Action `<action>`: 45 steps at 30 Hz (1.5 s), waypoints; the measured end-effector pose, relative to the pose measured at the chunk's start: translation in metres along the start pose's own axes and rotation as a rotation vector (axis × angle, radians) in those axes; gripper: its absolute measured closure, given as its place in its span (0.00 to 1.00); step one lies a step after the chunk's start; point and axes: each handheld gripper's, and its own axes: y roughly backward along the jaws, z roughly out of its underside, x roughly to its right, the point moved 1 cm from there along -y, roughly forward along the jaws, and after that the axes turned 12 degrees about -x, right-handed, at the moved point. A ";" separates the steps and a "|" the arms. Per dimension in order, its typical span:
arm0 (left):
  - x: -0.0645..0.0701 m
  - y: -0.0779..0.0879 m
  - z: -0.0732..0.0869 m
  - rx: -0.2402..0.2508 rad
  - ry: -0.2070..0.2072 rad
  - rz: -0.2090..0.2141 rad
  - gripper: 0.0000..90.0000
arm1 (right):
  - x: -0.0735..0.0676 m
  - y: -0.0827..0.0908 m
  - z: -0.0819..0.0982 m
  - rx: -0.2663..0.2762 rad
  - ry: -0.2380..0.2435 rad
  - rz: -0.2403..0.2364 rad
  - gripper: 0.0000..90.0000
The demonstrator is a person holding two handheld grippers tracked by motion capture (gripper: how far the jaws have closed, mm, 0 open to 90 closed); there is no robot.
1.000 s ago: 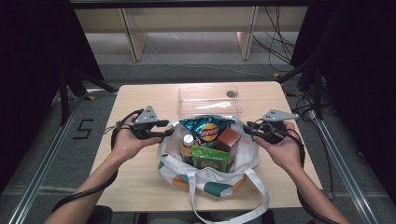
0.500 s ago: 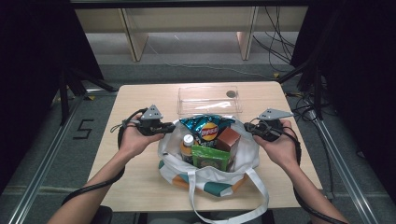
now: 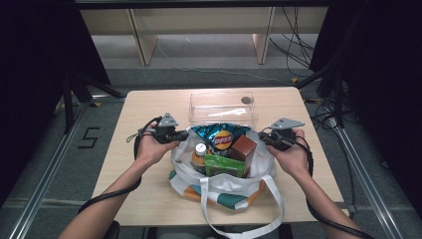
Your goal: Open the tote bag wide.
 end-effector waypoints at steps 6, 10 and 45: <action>0.002 -0.010 0.005 -0.022 0.002 -0.016 0.90 | 0.002 -0.010 0.004 -0.029 0.015 0.007 0.99; 0.001 -0.014 0.006 -0.042 -0.012 -0.031 0.91 | 0.001 -0.015 0.006 -0.028 0.038 0.023 0.99; 0.004 0.047 0.019 0.220 0.144 -0.070 0.53 | 0.007 0.026 0.006 0.207 -0.166 -0.052 0.64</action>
